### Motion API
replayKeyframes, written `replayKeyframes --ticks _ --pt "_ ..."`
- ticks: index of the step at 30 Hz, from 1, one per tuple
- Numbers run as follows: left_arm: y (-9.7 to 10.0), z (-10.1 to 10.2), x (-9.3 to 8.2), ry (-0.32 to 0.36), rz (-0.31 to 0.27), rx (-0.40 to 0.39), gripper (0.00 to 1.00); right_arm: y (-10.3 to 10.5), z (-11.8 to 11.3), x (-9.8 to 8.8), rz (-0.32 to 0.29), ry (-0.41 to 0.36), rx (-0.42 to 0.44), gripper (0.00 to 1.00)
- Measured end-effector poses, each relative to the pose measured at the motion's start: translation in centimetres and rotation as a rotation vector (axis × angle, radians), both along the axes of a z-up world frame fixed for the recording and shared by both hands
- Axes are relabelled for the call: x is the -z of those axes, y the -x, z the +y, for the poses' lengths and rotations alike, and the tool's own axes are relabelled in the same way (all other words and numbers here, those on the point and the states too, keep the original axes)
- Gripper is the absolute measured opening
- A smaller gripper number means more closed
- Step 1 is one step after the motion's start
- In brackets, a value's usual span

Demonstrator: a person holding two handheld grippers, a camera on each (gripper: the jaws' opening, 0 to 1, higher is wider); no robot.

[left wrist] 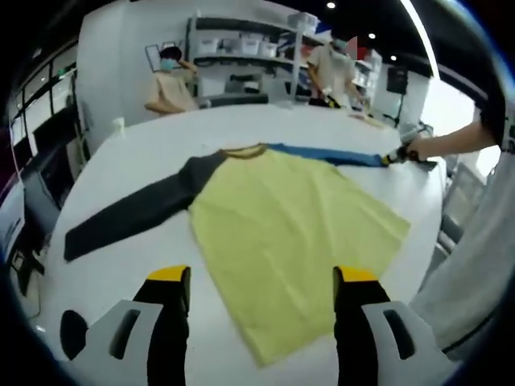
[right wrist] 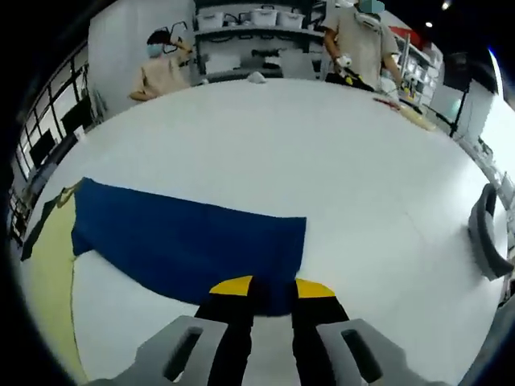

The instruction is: Fold the garment on the visible template until the final outline fits inside the template.

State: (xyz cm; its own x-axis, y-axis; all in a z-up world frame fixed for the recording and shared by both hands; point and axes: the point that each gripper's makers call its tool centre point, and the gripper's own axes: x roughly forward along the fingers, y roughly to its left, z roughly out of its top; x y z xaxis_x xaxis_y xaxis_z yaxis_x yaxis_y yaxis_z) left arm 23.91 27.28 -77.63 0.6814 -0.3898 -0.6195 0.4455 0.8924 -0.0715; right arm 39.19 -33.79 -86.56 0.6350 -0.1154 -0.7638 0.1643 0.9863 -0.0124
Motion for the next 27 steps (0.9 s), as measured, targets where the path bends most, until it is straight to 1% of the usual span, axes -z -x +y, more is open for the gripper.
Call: replayKeyframes --ticks 2,3,4,6,11,12,14,16,18,19,20,22,23,24,25,27 --pt "0.0 0.0 -0.2 -0.005 -0.015 0.006 0.78 -0.1 -0.4 0.0 0.001 0.028 -0.029 0.0" --pt "0.0 -0.1 -0.5 -0.003 -0.023 0.01 0.8 -0.3 0.2 0.1 -0.005 -0.01 -0.038 0.0" --pt "0.0 -0.1 -0.5 -0.003 -0.024 0.012 0.8 0.0 0.7 -0.1 -0.005 -0.021 -0.038 0.0" --pt "0.1 -0.1 -0.5 -0.004 -0.021 0.016 0.79 -0.1 0.7 -0.2 -0.009 -0.027 -0.034 0.0" --pt "0.1 0.1 -0.4 -0.011 -0.021 0.016 0.78 -1.0 1.4 -1.7 -0.069 -0.039 -0.032 0.0" --pt "0.1 0.5 -0.4 -0.02 -0.021 0.019 0.78 -1.5 1.6 -2.6 -0.098 -0.04 -0.039 0.0" --pt "0.2 0.6 -0.4 -0.028 -0.026 0.032 0.78 -2.3 3.6 -5.0 -0.142 -0.057 -0.063 0.0" --pt "0.2 0.8 -0.5 -0.025 -0.032 0.034 0.79 -3.1 4.5 -6.0 -0.172 -0.067 -0.093 0.0" --pt "0.2 0.9 -0.7 -0.03 -0.041 0.024 0.82 -3.7 5.7 -7.1 -0.196 -0.082 -0.111 0.0" --pt "0.3 1.1 -0.8 -0.034 -0.047 0.02 0.84 -4.3 7.0 -8.3 -0.218 -0.094 -0.127 0.0" --pt "0.3 1.2 -0.9 -0.035 -0.048 0.017 0.85 -4.6 7.7 -8.9 -0.228 -0.094 -0.137 0.0" --pt "0.5 1.6 -1.1 -0.03 -0.054 0.016 0.84 -5.4 9.2 -10.3 -0.256 -0.105 -0.165 0.0" --pt "0.6 1.4 -1.3 -0.027 -0.057 0.014 0.84 -5.7 9.9 -10.8 -0.266 -0.11 -0.176 0.0" --pt "0.7 1.4 -1.4 -0.026 -0.059 0.01 0.84 -6.7 10.0 -11.4 -0.283 -0.115 -0.192 0.0" --pt "0.8 1.7 -1.4 -0.025 -0.063 0.007 0.84 -7.2 11.0 -12.3 -0.299 -0.126 -0.213 0.0" --pt "0.9 2.0 -1.5 -0.025 -0.066 0.004 0.83 -7.4 11.7 -13.0 -0.309 -0.133 -0.221 0.0"
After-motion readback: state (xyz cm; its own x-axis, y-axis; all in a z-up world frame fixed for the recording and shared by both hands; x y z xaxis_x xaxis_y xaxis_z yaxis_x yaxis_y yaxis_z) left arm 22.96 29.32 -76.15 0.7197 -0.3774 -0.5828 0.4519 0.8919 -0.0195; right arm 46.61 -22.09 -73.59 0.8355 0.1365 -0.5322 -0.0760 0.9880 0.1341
